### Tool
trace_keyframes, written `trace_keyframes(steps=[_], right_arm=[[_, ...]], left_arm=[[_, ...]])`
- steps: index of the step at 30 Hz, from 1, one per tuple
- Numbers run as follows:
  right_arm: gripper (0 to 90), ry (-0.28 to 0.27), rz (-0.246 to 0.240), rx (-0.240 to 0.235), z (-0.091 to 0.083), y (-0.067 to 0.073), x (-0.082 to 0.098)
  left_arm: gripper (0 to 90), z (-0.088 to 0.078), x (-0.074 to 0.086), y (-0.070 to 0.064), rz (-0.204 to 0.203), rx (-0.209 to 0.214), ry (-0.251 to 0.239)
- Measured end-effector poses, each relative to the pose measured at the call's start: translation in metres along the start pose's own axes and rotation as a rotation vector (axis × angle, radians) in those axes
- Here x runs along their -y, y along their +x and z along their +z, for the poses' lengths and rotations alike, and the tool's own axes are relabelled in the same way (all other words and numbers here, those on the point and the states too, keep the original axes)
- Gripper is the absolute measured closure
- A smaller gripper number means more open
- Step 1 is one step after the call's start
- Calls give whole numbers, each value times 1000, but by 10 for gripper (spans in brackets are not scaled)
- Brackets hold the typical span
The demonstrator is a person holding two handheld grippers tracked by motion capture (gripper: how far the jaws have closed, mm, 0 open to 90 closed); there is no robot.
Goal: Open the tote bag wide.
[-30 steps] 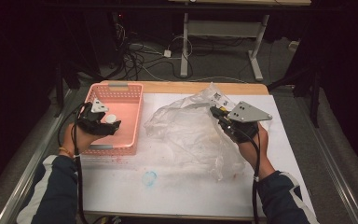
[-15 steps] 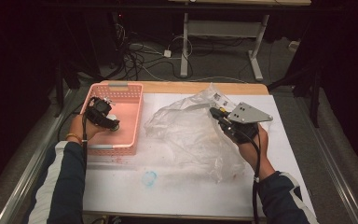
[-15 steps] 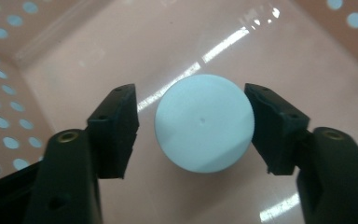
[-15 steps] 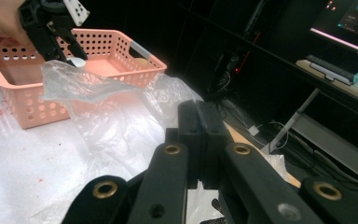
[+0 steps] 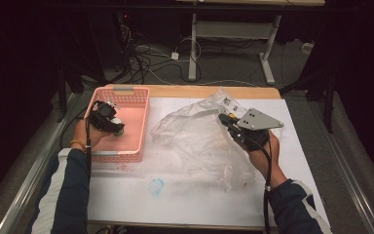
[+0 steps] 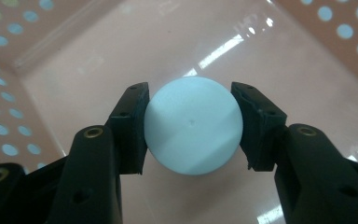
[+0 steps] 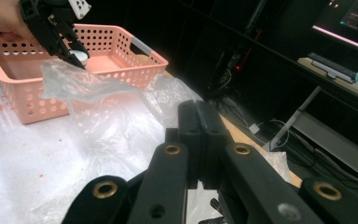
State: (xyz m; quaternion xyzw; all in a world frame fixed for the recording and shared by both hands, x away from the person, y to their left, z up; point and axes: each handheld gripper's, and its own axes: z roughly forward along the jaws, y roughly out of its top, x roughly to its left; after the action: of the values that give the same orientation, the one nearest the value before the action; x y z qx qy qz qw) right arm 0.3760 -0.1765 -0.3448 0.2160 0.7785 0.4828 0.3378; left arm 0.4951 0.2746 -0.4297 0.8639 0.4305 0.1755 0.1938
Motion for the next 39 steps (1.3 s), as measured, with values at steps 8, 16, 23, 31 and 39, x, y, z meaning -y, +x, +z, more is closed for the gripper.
trace_keyframes(steps=[8,16,23,31,39], right_arm=[[900,-10,4,20,-3,-4,-2],[900,-6,8,31,-4,-6,-7],[900,-3,7,38,1,-7,-8],[900,16,15,42,8,-6,-5],[900,27,15,31,12,-3,-1]], left_arm=[[483,-18,1,-6,3,-13,-122],[483,-42,6,-27,26,-57,-309],[484,-61,9,-41,37,-6,-417],[484,-70,7,-65,70,62,-500],[485,-86,-4,-102,153,120,-588]])
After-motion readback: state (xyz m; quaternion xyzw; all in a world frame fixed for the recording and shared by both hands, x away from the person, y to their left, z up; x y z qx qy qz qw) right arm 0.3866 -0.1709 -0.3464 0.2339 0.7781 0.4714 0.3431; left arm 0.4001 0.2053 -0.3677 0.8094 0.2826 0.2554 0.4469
